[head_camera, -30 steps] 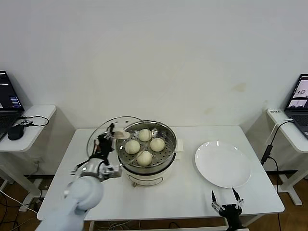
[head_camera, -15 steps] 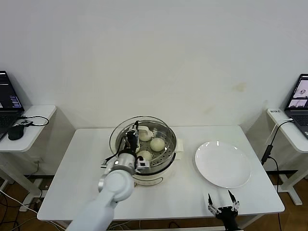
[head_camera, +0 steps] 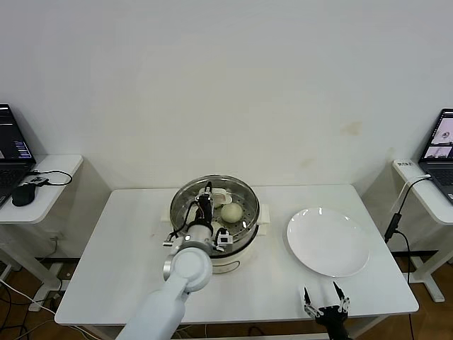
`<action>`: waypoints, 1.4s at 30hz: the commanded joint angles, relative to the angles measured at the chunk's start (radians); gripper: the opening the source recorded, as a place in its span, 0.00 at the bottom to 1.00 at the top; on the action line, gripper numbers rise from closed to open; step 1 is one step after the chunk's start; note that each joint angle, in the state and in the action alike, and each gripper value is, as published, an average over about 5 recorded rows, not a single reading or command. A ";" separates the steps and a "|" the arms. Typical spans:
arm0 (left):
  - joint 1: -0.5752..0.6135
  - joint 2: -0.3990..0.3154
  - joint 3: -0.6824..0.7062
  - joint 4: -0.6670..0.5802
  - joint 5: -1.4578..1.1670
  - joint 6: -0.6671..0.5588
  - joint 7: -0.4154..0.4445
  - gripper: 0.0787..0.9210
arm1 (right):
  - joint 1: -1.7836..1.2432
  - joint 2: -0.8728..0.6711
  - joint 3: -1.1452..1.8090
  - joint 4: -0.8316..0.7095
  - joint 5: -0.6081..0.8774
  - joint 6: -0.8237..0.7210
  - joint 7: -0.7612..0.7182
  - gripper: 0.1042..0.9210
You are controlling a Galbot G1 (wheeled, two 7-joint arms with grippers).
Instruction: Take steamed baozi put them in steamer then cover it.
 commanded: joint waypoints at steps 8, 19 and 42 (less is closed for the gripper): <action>0.004 -0.036 -0.002 0.038 0.037 -0.004 -0.005 0.07 | -0.004 -0.005 -0.005 -0.008 -0.001 0.007 -0.002 0.88; 0.016 -0.040 -0.005 0.018 0.048 -0.016 -0.008 0.08 | -0.004 -0.007 -0.011 -0.011 -0.003 0.008 -0.005 0.88; 0.405 0.170 -0.158 -0.534 -0.403 -0.040 -0.155 0.81 | -0.012 -0.006 -0.019 -0.015 -0.010 0.005 -0.006 0.88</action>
